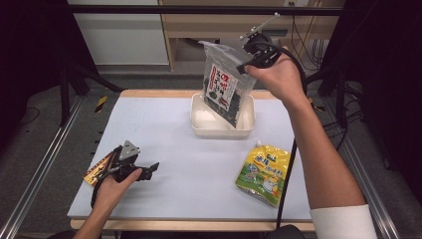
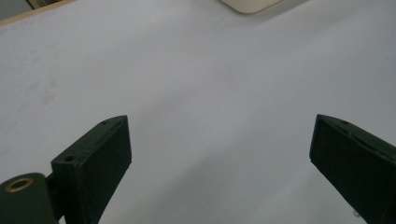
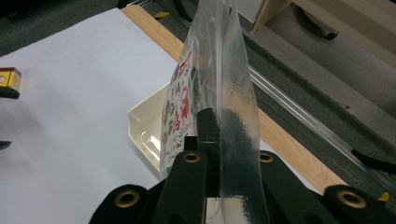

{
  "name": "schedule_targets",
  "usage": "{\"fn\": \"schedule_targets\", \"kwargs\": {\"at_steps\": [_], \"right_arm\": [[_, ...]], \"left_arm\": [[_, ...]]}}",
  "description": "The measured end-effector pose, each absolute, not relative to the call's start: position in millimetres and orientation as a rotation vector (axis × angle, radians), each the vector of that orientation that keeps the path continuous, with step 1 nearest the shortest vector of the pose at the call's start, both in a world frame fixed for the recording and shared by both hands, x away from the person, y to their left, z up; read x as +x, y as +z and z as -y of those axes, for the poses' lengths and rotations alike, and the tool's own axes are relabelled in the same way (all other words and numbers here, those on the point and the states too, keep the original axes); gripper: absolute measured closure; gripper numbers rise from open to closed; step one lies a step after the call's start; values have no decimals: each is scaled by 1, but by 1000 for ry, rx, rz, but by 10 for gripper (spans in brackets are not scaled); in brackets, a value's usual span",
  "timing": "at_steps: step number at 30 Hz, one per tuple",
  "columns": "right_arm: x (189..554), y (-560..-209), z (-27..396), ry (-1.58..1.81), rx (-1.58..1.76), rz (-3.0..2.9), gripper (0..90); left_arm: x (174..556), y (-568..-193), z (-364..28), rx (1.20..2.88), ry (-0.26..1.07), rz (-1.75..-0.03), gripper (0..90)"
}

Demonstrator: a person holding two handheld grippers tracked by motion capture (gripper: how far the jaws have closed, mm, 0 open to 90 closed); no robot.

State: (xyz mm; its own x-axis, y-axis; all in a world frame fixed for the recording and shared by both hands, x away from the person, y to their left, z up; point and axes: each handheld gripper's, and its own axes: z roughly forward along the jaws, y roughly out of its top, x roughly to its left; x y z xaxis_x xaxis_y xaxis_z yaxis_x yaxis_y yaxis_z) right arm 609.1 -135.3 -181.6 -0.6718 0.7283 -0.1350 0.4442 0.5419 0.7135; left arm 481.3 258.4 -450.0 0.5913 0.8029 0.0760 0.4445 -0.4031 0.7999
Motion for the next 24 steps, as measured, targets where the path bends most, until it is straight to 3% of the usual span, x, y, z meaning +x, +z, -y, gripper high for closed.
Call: {"fn": "schedule_targets", "kwargs": {"at_steps": [24], "right_arm": [[645,-194,121,962,956,-2361,886]], "left_arm": [[482,-451,-258,2056,580,-989,55]]}}
